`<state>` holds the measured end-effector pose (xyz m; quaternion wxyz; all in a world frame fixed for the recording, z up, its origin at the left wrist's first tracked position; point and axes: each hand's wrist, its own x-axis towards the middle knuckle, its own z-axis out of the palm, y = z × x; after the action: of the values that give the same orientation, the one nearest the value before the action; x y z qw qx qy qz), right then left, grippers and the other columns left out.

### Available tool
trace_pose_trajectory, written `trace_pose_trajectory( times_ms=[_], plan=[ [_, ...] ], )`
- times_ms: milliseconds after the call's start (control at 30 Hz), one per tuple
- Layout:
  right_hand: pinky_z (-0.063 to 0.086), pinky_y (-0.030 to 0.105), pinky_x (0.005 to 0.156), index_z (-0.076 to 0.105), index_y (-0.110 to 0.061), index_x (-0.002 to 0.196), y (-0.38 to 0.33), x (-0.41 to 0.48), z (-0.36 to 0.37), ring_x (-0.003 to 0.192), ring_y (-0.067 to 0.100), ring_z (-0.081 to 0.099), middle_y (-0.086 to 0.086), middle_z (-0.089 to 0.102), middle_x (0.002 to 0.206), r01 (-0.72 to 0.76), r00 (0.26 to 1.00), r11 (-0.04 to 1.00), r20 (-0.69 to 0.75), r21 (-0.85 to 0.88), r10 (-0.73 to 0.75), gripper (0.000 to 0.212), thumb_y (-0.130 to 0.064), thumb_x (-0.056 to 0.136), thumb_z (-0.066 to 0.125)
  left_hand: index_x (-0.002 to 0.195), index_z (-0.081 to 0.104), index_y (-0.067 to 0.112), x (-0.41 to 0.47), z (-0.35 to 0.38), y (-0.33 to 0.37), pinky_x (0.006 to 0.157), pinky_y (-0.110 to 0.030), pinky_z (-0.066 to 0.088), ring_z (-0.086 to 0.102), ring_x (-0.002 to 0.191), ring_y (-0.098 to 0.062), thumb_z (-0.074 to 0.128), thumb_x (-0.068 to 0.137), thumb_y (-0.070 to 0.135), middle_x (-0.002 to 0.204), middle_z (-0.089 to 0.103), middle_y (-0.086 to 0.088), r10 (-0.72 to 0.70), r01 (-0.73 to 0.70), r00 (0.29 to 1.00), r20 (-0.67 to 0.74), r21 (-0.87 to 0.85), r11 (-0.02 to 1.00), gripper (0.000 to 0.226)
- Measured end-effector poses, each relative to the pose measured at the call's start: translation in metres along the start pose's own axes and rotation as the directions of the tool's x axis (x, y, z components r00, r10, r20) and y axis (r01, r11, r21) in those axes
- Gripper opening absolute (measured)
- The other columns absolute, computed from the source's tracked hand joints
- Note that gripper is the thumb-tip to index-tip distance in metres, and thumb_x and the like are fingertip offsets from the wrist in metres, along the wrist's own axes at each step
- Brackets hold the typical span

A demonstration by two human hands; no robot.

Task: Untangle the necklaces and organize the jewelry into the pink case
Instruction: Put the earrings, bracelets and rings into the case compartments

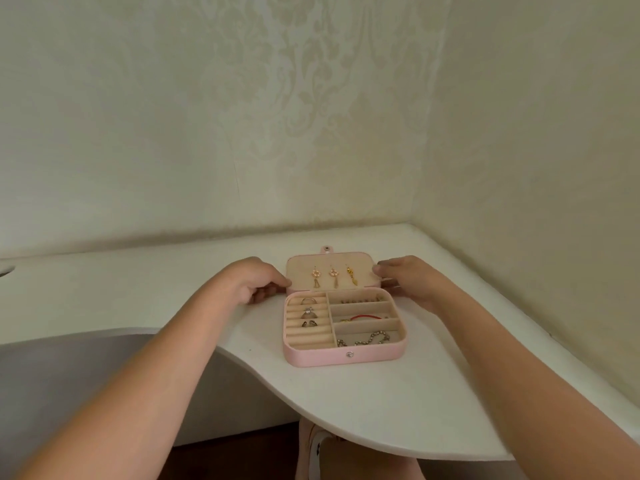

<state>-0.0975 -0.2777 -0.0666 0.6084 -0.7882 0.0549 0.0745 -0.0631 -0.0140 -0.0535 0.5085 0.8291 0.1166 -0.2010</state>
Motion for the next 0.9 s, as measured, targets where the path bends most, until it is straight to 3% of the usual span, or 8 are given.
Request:
trace_pose_trajectory(
  times_ms=[167,267,400,567,667,733,800,900],
  plan=[
    [0.055,0.023,0.072,0.061,-0.001,0.117,-0.003,-0.005,0.001,0.081,0.02,0.066,0.012,0.07,0.101,0.063,0.997,0.986,0.039,0.153,-0.07,0.03,0.01,0.092,0.048,0.087,0.065,0.01,-0.008,0.008,-0.007,0.053,-0.019,0.028,0.04,0.061,-0.011,0.059,0.085,-0.009,0.065,0.063,0.0,0.171,-0.159,0.985,0.015,-0.297,0.941,0.02],
    [0.053,0.025,0.081,0.061,-0.005,0.121,-0.007,-0.014,-0.004,0.095,0.019,0.066,0.008,0.07,0.111,0.151,0.987,0.966,0.028,0.207,-0.161,0.036,0.009,0.09,0.049,0.104,0.064,0.012,-0.024,0.012,-0.011,0.067,-0.021,0.041,0.055,0.075,-0.011,0.058,0.086,-0.009,0.086,0.07,0.003,0.338,-0.344,0.938,-0.079,-0.348,0.872,0.029],
    [0.049,0.033,0.092,0.063,-0.014,0.119,-0.004,-0.028,-0.011,0.106,0.02,0.063,0.001,0.068,0.115,0.235,0.964,0.928,0.05,0.289,-0.26,0.028,-0.026,0.097,0.051,0.096,0.066,0.016,-0.046,0.01,-0.013,0.09,-0.03,0.047,0.064,0.091,-0.013,0.053,0.093,0.008,0.095,0.07,0.002,0.435,-0.459,0.888,-0.148,-0.335,0.823,0.016],
    [0.044,0.038,0.1,0.067,-0.023,0.109,-0.002,-0.047,-0.007,0.108,0.015,0.06,-0.004,0.067,0.111,0.259,0.948,0.887,0.073,0.383,-0.308,0.047,-0.055,0.088,0.041,0.09,0.061,0.014,-0.073,0.019,-0.006,0.09,-0.035,0.046,0.062,0.087,-0.017,0.036,0.102,0.039,0.09,0.065,-0.005,0.468,-0.446,0.879,-0.091,-0.504,0.739,0.038],
    [0.04,0.032,0.103,0.066,-0.017,0.117,0.007,-0.058,-0.003,0.118,0.005,0.056,-0.008,0.066,0.121,0.278,0.942,0.923,0.113,0.266,-0.316,0.052,-0.051,0.096,0.033,0.104,0.062,0.018,-0.08,0.033,-0.022,0.099,-0.03,0.037,0.055,0.112,-0.014,0.032,0.093,0.063,0.115,0.062,0.001,0.607,-0.606,0.794,0.013,-0.043,0.794,0.055],
    [0.038,0.027,0.104,0.071,-0.017,0.113,0.014,-0.065,-0.002,0.12,0.002,0.055,-0.014,0.063,0.126,0.274,0.94,0.952,0.171,0.136,-0.295,0.045,-0.043,0.098,0.038,0.128,0.053,0.027,-0.082,0.041,-0.041,0.111,-0.025,0.022,0.027,0.141,-0.006,0.035,0.089,0.068,0.145,0.041,0.012,0.675,-0.684,0.724,0.141,0.276,0.676,0.06],
    [0.037,0.025,0.105,0.074,-0.016,0.109,0.017,-0.067,-0.003,0.12,0.0,0.054,-0.018,0.059,0.13,0.279,0.93,0.955,0.219,0.097,-0.294,0.035,-0.036,0.093,0.049,0.148,0.03,0.03,-0.084,0.043,-0.049,0.117,-0.026,0.005,-0.002,0.144,0.004,0.035,0.082,0.067,0.158,0.013,0.017,0.663,-0.689,0.716,0.218,0.379,0.618,0.075],
    [0.037,0.024,0.105,0.075,-0.017,0.106,0.019,-0.065,-0.004,0.122,-0.001,0.052,-0.019,0.059,0.129,0.314,0.921,0.945,0.211,0.092,-0.327,0.022,-0.018,0.093,0.056,0.154,0.007,0.025,-0.091,0.043,-0.039,0.117,-0.028,-0.004,-0.009,0.146,-0.004,0.04,0.085,0.068,0.161,-0.005,0.009,0.59,-0.614,0.762,0.267,0.587,0.528,0.088]
  ],
)
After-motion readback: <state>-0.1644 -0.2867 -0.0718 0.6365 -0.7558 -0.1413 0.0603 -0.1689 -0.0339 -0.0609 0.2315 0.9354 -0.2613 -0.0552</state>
